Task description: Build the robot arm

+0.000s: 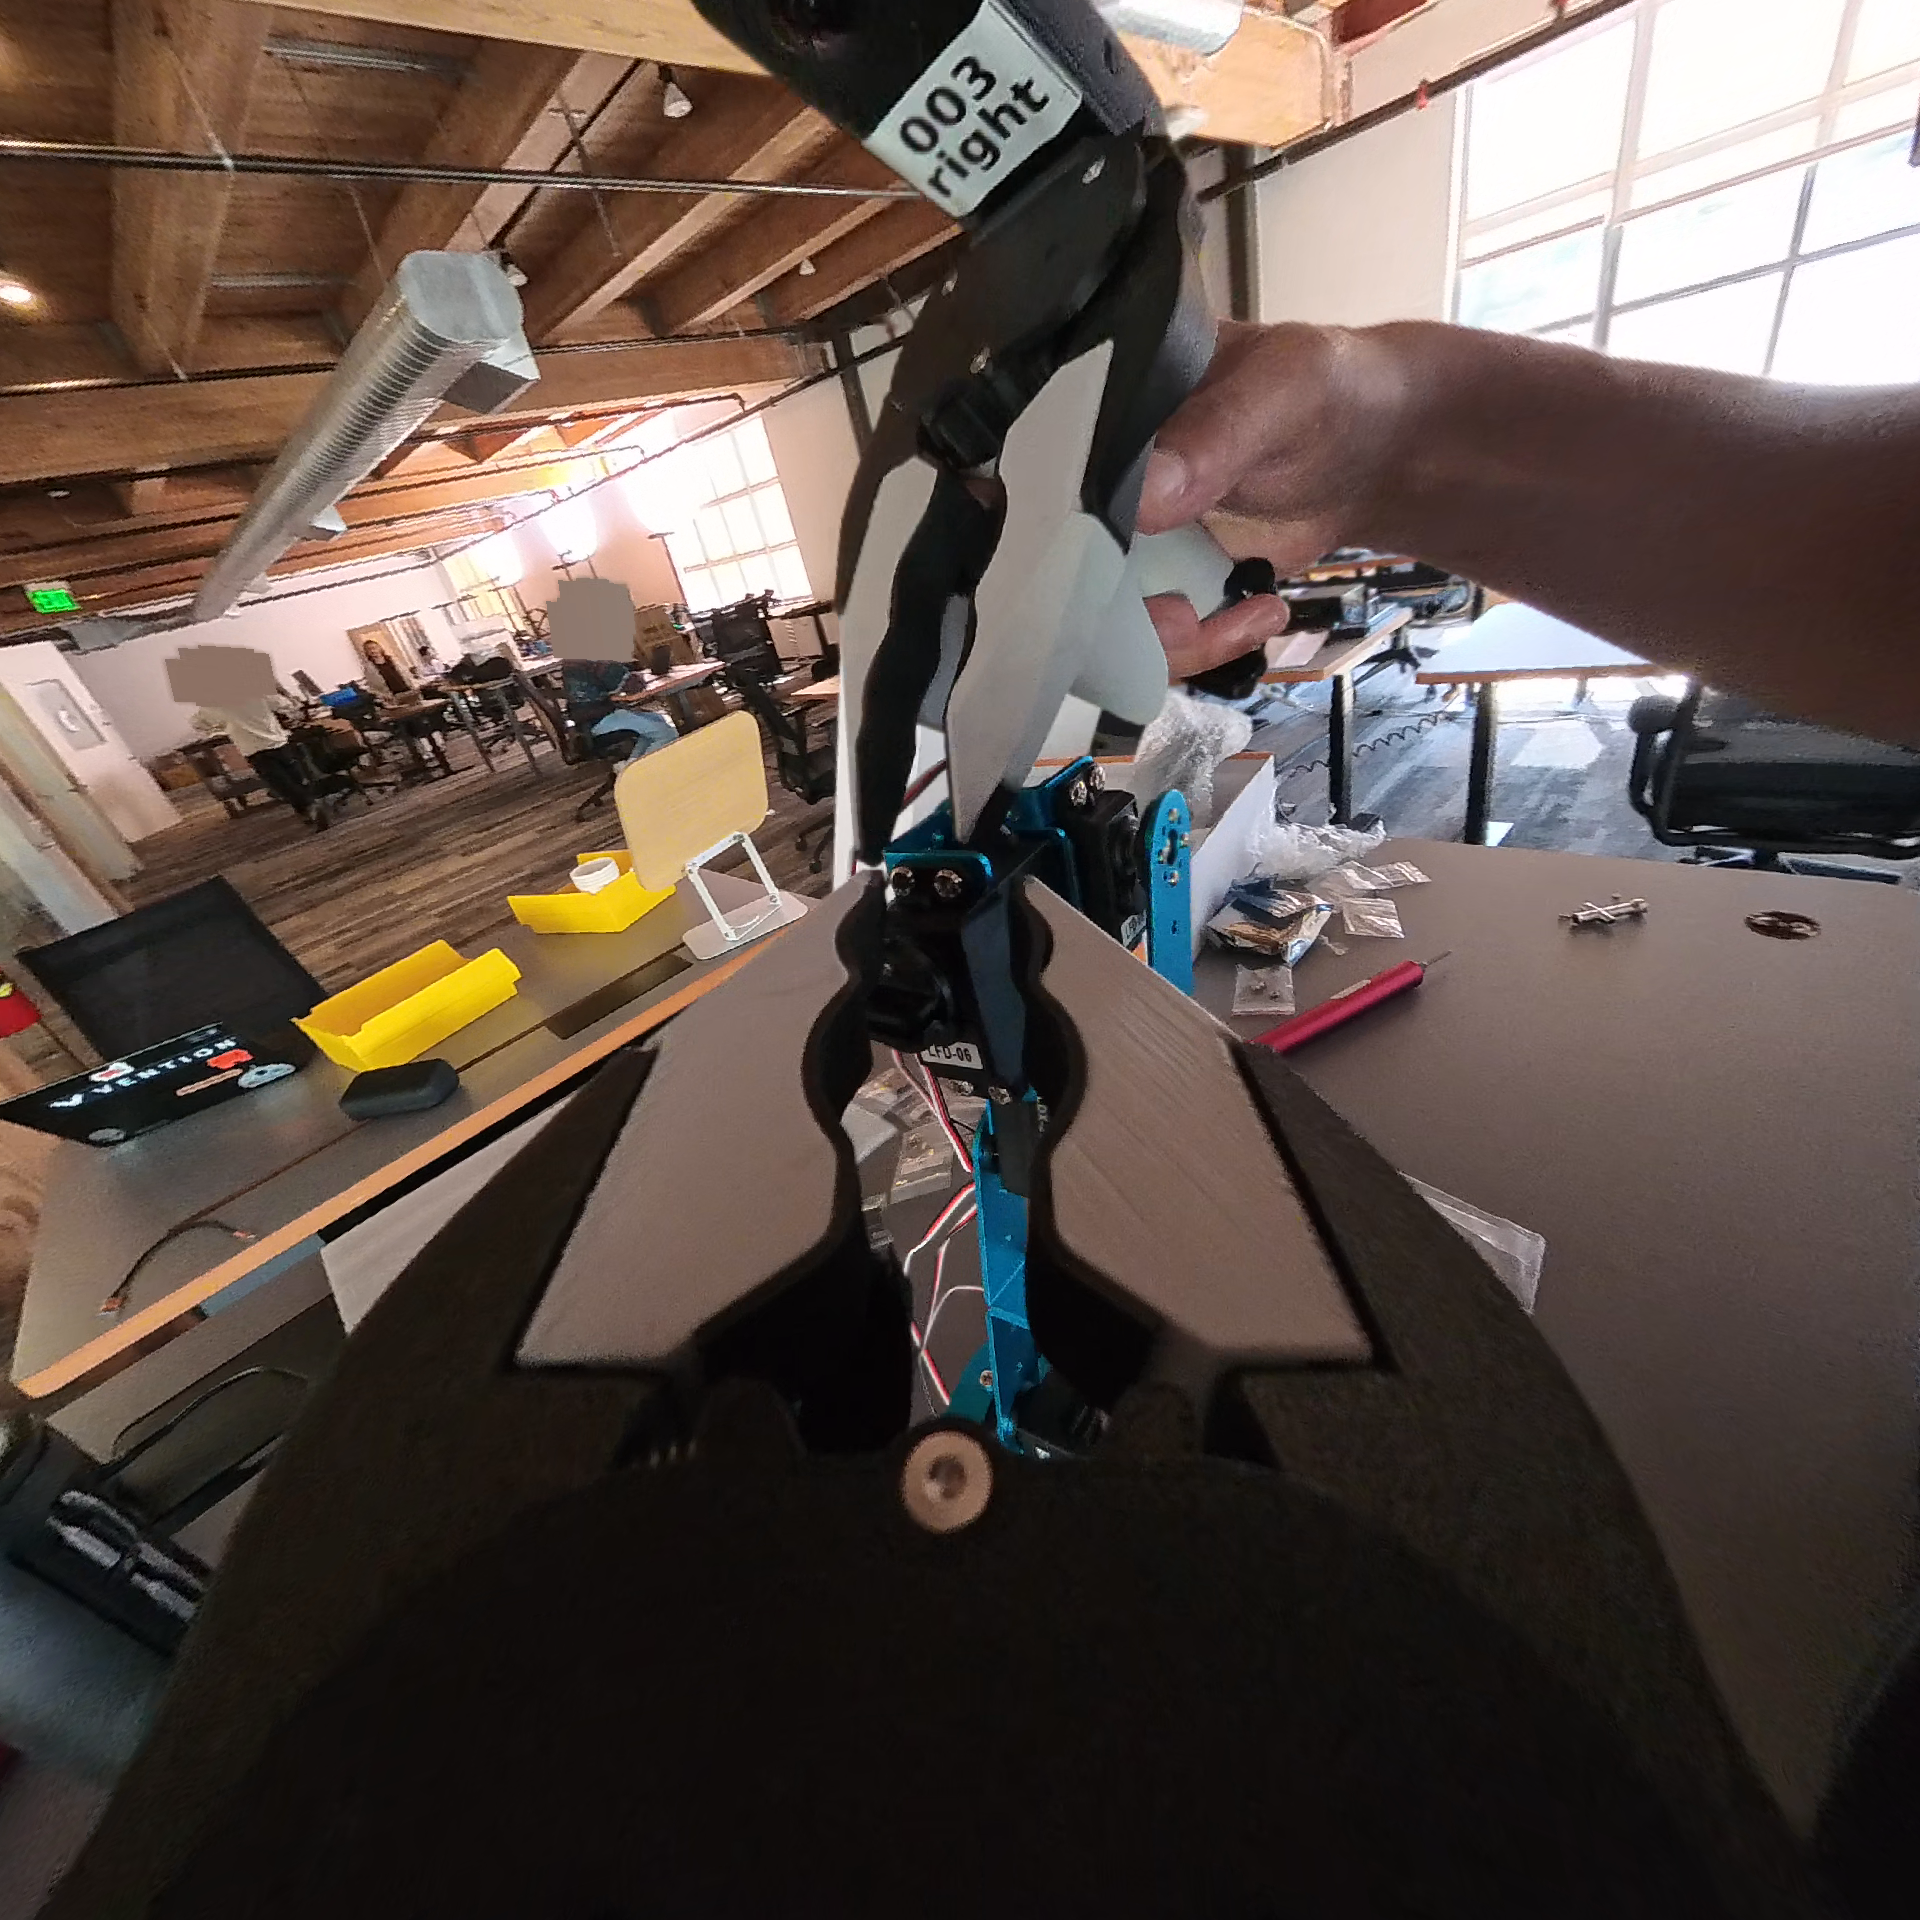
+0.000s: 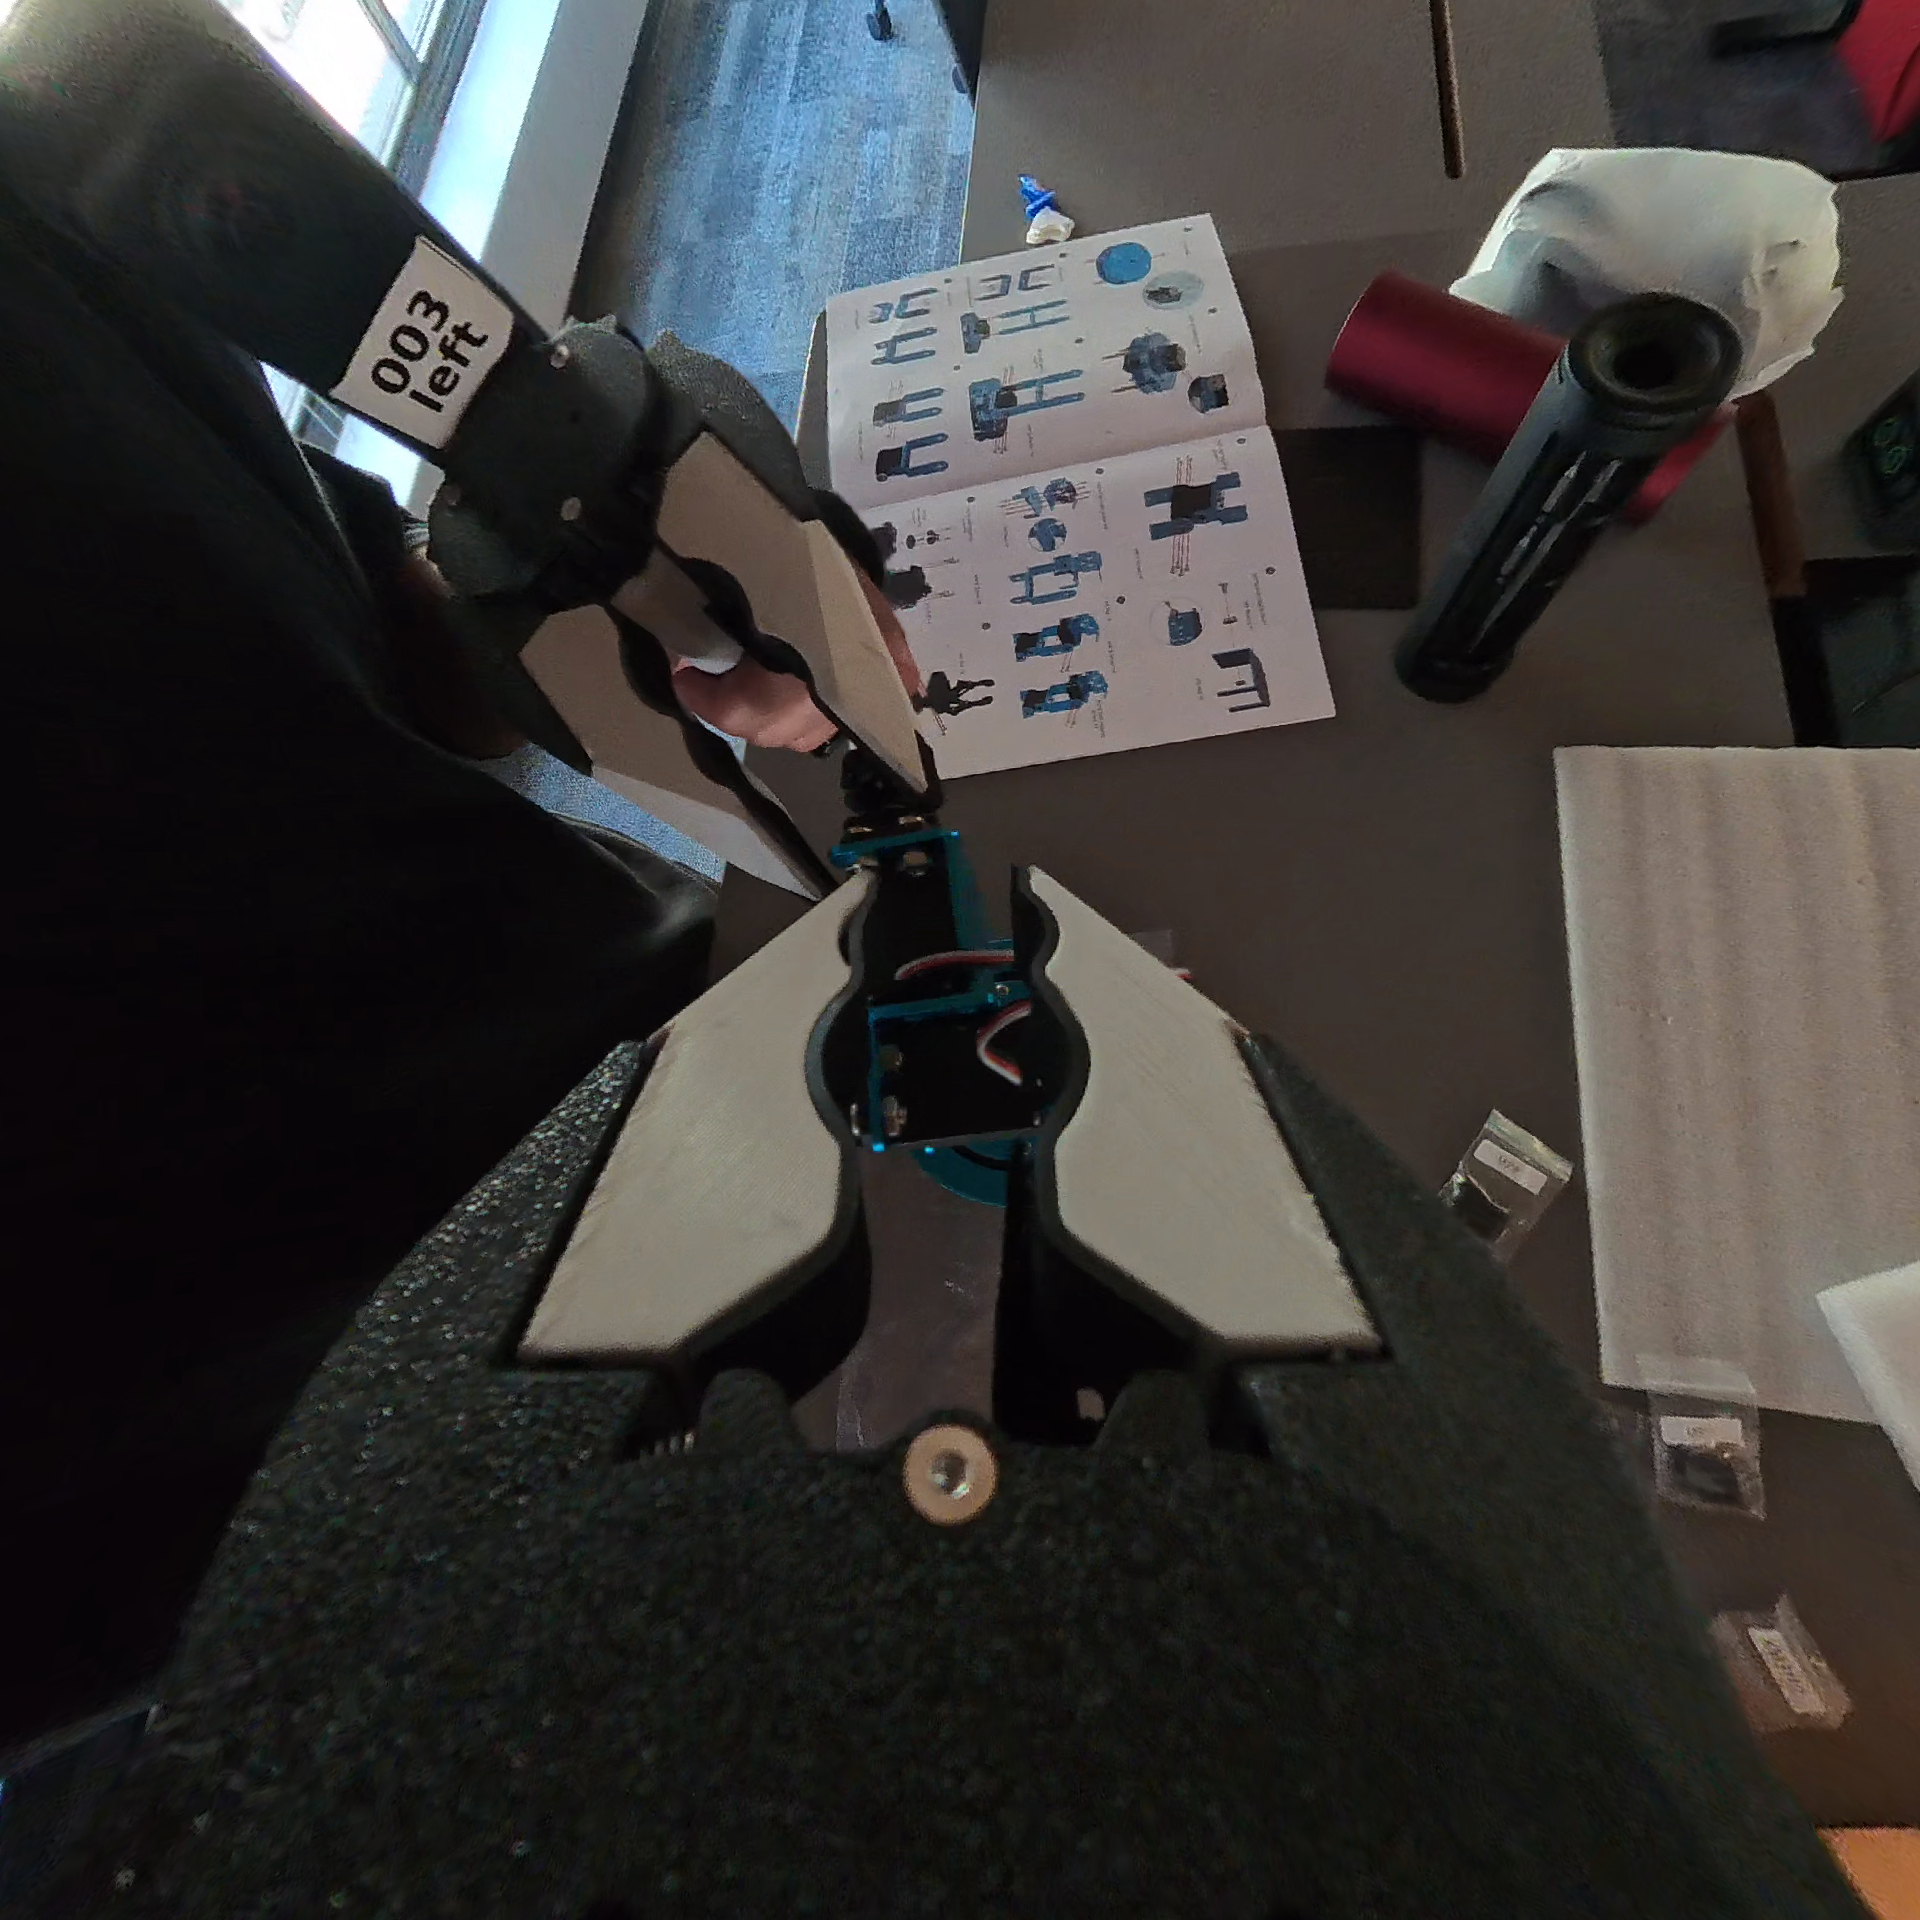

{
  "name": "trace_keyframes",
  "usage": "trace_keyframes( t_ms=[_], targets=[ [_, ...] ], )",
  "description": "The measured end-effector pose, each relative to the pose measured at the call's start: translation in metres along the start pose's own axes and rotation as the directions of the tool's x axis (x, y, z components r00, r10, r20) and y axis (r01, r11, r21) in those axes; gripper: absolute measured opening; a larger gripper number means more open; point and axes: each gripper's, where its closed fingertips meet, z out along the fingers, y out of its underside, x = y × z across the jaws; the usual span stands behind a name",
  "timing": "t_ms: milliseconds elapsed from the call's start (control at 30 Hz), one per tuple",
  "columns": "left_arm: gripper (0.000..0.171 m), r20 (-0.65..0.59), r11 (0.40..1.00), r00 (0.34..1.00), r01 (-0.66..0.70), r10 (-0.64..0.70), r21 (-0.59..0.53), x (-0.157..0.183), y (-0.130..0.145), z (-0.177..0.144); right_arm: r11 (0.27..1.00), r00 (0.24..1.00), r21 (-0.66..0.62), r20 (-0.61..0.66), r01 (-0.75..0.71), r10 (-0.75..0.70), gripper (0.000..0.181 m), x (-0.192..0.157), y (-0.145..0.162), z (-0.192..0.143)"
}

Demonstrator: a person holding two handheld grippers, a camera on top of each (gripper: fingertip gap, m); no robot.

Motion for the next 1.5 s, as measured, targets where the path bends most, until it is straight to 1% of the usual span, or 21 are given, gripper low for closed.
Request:
trace_keyframes(
  t_ms=[267, 400, 533, 567, 667, 767, 867, 933, 1000, 1033, 1067, 1133, 1300, 1367, 1433, 1500],
  targets=[
    [0.02, 0.047, 1.0, 0.999, -0.014, 0.015, -0.024, 0.001, 0.0, 0.002, 1.0, 0.999, 0.01, 0.019, 0.026, -0.026, 0.021, 0.002, -0.003, -0.001],
    [0.02, 0.062, 0.999, 0.998, -0.018, 0.021, -0.05, 0.002, 0.001, 0.002, 0.999, 0.999, -0.007, 0.029, 0.038, -0.038, 0.021, -0.002, 0.0, 0.0],
    [0.019, 0.074, 0.997, 0.997, -0.02, 0.026, -0.077, 0.002, 0.001, 0.002, 0.999, 0.999, -0.015, 0.01, 0.051, -0.051, 0.02, 0.0, -0.001, 0.002],
    [0.019, 0.077, 0.997, 0.997, -0.022, 0.029, -0.08, 0.003, 0.001, 0.002, 0.999, 0.999, -0.009, 0.014, 0.052, -0.052, 0.02, -0.001, -0.001, 0.0],
    [0.019, 0.081, 0.996, 0.996, -0.022, 0.029, -0.085, 0.003, 0.001, 0.002, 0.998, 0.998, 0.021, -0.029, 0.06, -0.059, 0.021, 0.006, -0.007, -0.016],
    [0.018, 0.085, 0.996, 0.996, -0.025, 0.032, -0.091, 0.003, 0.002, 0.002, 0.997, 0.997, 0.04, -0.041, 0.068, -0.066, 0.021, 0.002, -0.012, -0.031],
    [0.019, 0.084, 0.995, 0.996, -0.028, 0.037, -0.096, 0.004, 0.002, 0.001, 0.992, 0.992, -0.035, -0.018, 0.124, -0.125, 0.02, -0.018, -0.004, -0.026],
    [0.021, 0.076, 0.995, 0.997, -0.025, 0.032, -0.095, 0.006, 0.002, 0.001, 0.979, 0.982, -0.104, -0.053, 0.174, -0.18, 0.021, -0.022, 0.002, -0.017],
    [0.022, 0.07, 0.995, 0.997, -0.027, 0.033, -0.095, 0.007, 0.002, 0.001, 0.965, 0.971, -0.161, -0.088, 0.208, -0.224, 0.022, -0.023, 0.005, -0.011],
    [0.022, 0.067, 0.995, 0.997, -0.028, 0.035, -0.096, 0.007, 0.002, 0.001, 0.958, 0.964, -0.188, -0.115, 0.215, -0.239, 0.026, -0.021, 0.006, -0.009],
    [0.022, 0.063, 0.995, 0.997, -0.03, 0.036, -0.096, 0.007, 0.002, 0.001, 0.952, 0.959, -0.216, -0.139, 0.216, -0.249, 0.029, -0.019, 0.008, -0.008],
    [0.023, 0.054, 0.995, 0.998, -0.033, 0.038, -0.096, 0.008, 0.002, 0.0, 0.942, 0.952, -0.259, -0.162, 0.213, -0.26, 0.029, -0.017, 0.012, -0.005],
    [0.022, 0.024, 0.996, 0.999, -0.025, 0.027, -0.087, 0.009, 0.002, -0.001, 0.929, 0.934, -0.297, -0.208, 0.221, -0.289, 0.03, -0.02, 0.012, -0.003],
    [0.021, 0.018, 0.996, 0.999, -0.026, 0.027, -0.08, 0.008, 0.002, -0.001, 0.93, 0.936, -0.288, -0.2, 0.228, -0.291, 0.028, -0.024, 0.011, 0.0],
    [0.02, 0.016, 0.996, 0.999, -0.032, 0.034, -0.079, 0.008, 0.002, -0.001, 0.929, 0.926, -0.294, -0.233, 0.224, -0.297, 0.027, -0.02, 0.011, -0.001],
    [0.02, 0.016, 0.996, 0.999, -0.041, 0.043, -0.079, 0.007, 0.002, 0.0, 0.931, 0.924, -0.286, -0.24, 0.225, -0.297, 0.025, -0.019, 0.01, -0.002]
  ],
)
